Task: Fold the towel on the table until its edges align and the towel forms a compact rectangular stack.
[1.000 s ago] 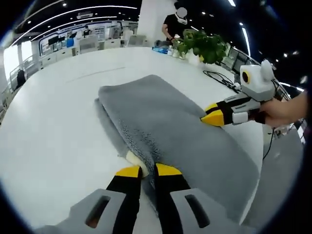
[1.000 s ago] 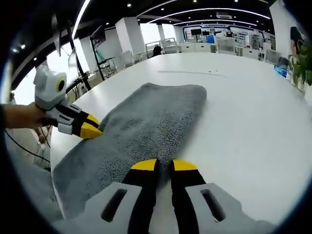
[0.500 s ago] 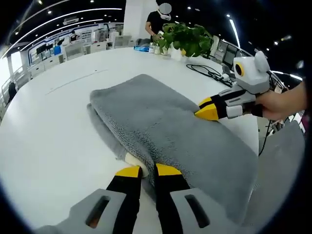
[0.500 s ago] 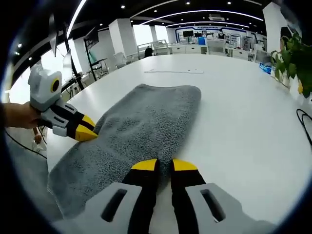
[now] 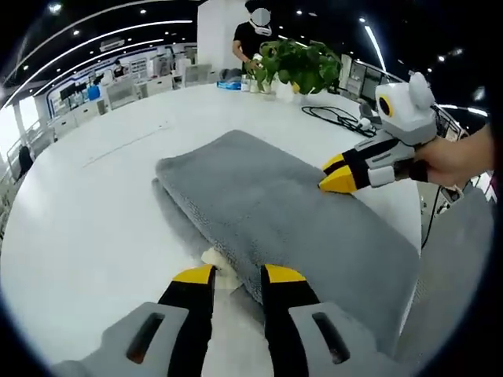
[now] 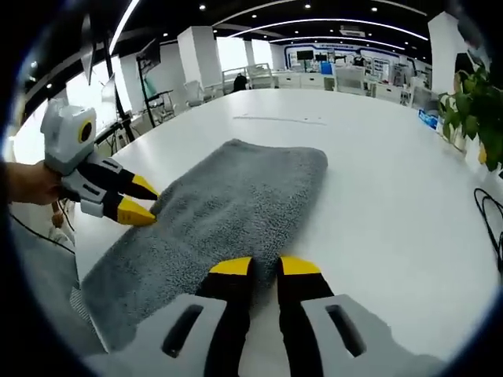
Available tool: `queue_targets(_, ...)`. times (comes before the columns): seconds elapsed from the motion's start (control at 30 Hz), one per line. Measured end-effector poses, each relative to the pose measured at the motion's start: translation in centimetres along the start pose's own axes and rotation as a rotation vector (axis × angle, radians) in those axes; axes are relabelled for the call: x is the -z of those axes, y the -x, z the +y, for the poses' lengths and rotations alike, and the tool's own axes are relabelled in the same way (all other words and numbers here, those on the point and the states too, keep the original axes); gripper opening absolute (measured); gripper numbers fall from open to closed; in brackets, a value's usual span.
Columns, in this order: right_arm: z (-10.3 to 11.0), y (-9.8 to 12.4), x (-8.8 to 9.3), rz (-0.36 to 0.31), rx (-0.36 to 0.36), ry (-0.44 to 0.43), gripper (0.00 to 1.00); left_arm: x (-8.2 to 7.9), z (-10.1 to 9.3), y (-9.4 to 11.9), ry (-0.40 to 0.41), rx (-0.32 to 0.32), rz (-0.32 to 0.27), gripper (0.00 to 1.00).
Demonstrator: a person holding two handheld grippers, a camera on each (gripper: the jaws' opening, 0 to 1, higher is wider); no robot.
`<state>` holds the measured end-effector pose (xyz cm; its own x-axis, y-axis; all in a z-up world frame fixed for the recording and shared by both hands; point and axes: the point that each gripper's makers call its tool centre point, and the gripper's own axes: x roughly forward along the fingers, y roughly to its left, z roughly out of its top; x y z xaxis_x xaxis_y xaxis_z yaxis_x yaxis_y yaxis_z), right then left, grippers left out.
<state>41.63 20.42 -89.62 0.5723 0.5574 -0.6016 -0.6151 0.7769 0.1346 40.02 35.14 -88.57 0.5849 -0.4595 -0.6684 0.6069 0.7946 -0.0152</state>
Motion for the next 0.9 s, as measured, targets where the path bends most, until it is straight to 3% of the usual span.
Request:
queue_targets(0.17,-0.3,1.5,-1.5,-0.060,-0.028,0.013,0.25,-0.7,0.1,1.4,-0.041,-0.002,-0.013,0.40)
queue_targets(0.4,1.0,3.3,-1.3,-0.039,-0.103,0.124,0.30,-1.5,-2.3,2.9,-0.149,0.076,-0.034,0.54)
queue_targets(0.5,2.3,3.8,-0.6,-0.021,-0.174,0.140,0.28,-0.9,-4.0,3.3,-0.209,0.117,-0.015,0.58)
queue_targets(0.6,2.8,4.1,0.2,-0.016,-0.167,0.141,0.27,0.4,-5.8,3.6,-0.318,0.141,0.034,0.59)
queue_targets(0.73,3.7,4.5,0.8,-0.009,-0.188,0.141,0.30,1.0,-8.1,3.7,-0.307,0.189,0.033,0.62)
queue_targets(0.9,5.2,5.4,0.9,-0.032,-0.229,0.149,0.33,1.8,-11.1,4.3,-0.344,0.312,0.049,0.61)
